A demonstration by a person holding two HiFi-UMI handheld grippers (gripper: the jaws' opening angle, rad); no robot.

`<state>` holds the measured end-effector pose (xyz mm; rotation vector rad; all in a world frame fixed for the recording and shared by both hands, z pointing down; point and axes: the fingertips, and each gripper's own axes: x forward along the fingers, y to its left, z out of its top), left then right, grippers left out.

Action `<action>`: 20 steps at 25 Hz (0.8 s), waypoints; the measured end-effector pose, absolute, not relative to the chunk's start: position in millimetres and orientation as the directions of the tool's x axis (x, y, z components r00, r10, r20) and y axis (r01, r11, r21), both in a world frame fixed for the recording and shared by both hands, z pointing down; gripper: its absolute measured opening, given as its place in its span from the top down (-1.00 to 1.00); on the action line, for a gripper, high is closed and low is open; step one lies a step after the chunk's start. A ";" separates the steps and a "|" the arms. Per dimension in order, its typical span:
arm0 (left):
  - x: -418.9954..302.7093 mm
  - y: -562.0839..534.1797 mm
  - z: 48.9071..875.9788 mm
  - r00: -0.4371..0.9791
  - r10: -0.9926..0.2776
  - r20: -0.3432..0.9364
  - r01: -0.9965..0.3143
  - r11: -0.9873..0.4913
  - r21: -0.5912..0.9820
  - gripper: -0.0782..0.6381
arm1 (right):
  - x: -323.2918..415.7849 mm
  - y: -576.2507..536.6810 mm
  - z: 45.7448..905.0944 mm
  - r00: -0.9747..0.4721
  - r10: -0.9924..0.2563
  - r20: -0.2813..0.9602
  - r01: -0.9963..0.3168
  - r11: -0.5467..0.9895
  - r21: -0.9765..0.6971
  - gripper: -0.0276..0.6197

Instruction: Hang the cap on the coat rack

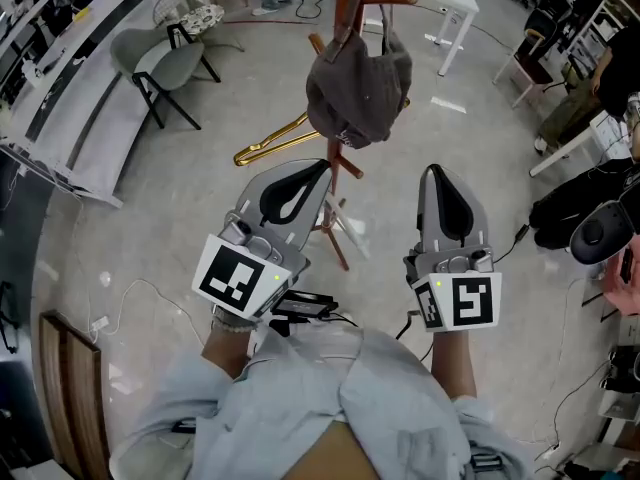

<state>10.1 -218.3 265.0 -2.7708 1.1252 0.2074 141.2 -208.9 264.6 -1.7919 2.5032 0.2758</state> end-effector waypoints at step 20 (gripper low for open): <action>12.0 -211.8 277.0 0.729 -0.664 -0.167 -0.680 -0.730 -0.067 0.77 | 131.5 -203.4 282.4 -0.342 -0.934 -0.104 -0.939 0.335 0.078 0.90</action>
